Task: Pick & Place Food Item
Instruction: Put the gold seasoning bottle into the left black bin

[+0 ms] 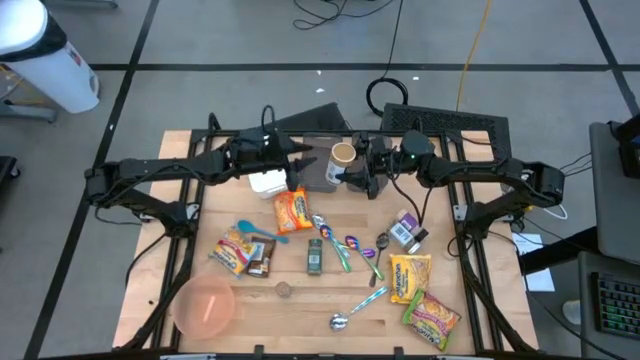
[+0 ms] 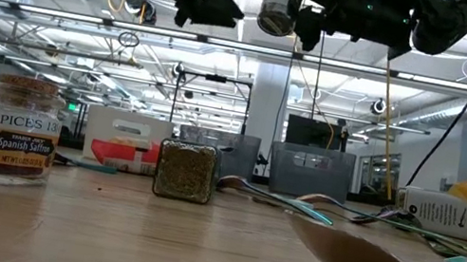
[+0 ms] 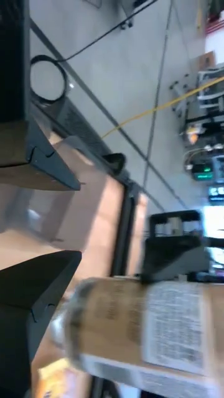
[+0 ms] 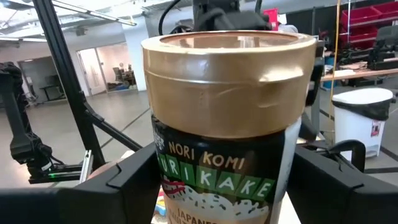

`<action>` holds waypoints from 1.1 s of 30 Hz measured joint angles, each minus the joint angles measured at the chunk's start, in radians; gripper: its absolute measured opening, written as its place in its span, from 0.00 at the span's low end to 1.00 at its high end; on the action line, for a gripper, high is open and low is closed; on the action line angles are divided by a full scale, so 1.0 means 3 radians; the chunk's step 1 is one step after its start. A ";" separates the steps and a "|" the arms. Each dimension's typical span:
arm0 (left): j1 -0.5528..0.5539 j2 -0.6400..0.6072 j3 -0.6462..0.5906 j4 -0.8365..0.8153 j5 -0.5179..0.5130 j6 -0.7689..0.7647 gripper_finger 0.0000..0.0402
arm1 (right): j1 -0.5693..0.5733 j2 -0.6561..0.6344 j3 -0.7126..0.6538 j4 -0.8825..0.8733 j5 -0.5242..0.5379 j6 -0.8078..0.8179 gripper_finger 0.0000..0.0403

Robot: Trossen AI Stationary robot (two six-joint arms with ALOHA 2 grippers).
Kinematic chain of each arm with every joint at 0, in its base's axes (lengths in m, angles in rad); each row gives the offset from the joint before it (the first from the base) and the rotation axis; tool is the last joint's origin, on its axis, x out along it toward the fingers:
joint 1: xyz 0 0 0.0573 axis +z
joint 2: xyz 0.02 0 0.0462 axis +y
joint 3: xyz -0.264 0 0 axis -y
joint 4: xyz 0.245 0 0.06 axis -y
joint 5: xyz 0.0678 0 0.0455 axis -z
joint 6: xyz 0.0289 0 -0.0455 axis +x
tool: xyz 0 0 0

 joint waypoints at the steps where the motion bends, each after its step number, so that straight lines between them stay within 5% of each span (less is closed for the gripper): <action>1: 0.0000 -0.0001 0.0000 0.0058 0.0001 -0.0032 0.43 | 0.0000 0.0000 0.0000 0.0001 0.0001 -0.0001 0.68; 8: 0.0000 -0.0001 0.0000 0.0104 0.0114 -0.0369 0.47 | 0.0000 0.0000 0.0000 -0.0033 0.0007 -0.0090 0.68; 15: -0.0016 -0.0001 0.0000 0.0102 0.0556 -0.0474 0.68 | -0.0003 0.0001 -0.0001 -0.0125 0.0009 -0.0176 0.68; 23: -0.0132 0.0060 0.0003 0.0132 0.0399 -0.0298 0.87 | 0.0000 0.0004 -0.0003 -0.0120 0.0005 -0.0177 0.68; 33: -0.0191 0.0416 0.0003 0.0550 0.0515 -0.0297 0.89 | 0.0043 0.0004 -0.0003 -0.0117 -0.0001 -0.0177 0.68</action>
